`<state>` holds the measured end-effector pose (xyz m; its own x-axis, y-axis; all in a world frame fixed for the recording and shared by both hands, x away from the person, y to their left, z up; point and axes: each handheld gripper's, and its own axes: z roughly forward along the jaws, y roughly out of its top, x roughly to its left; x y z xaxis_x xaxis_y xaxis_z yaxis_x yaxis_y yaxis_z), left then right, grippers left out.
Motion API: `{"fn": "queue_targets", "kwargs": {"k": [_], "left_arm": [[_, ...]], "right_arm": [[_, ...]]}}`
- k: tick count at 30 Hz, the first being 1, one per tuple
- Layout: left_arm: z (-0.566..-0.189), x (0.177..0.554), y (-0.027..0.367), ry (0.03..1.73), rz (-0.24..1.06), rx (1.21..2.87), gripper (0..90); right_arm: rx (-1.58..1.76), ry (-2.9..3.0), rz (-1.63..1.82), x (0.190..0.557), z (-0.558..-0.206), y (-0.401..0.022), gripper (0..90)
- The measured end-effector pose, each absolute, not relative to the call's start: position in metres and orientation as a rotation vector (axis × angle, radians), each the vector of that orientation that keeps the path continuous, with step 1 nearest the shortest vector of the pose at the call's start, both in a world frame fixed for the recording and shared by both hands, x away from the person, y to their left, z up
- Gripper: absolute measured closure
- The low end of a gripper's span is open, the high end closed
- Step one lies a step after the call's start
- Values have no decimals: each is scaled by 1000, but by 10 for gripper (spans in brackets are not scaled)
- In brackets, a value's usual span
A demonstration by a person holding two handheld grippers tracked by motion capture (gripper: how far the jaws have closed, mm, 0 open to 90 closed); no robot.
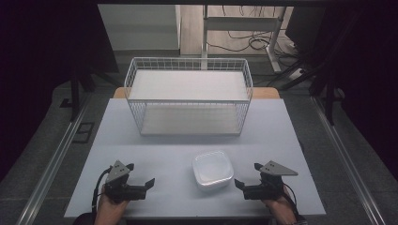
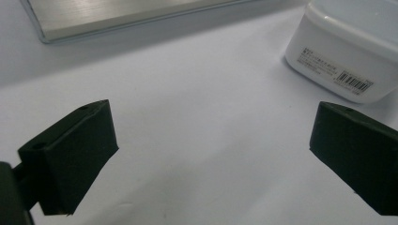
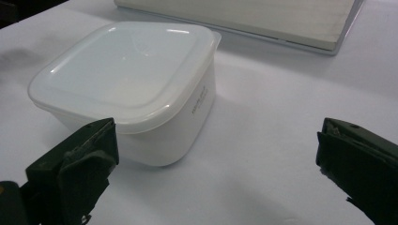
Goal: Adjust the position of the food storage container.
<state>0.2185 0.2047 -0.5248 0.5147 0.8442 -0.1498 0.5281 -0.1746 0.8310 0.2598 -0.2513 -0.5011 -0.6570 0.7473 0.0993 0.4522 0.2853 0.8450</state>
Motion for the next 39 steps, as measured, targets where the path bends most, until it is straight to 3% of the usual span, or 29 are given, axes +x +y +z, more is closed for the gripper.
{"fn": "queue_targets", "kwargs": {"k": [6,17,22,31,33,39], "left_arm": [[-529,219,198,1068,458,1893,14],[-528,219,194,1045,371,1929,29],[-525,221,185,1018,346,1923,130],[-525,227,150,889,255,1982,458],[-526,230,142,893,255,1984,559],[-530,245,118,891,79,1994,890]], "right_arm": [[1149,2231,1294,263,-503,-255,0],[1106,2300,1252,264,-503,-255,0],[1099,2329,1220,264,-502,-253,32],[1123,2396,1194,268,-498,-256,517],[1076,2423,1179,269,-498,-254,629],[962,2456,1148,269,-495,-242,888]]}}
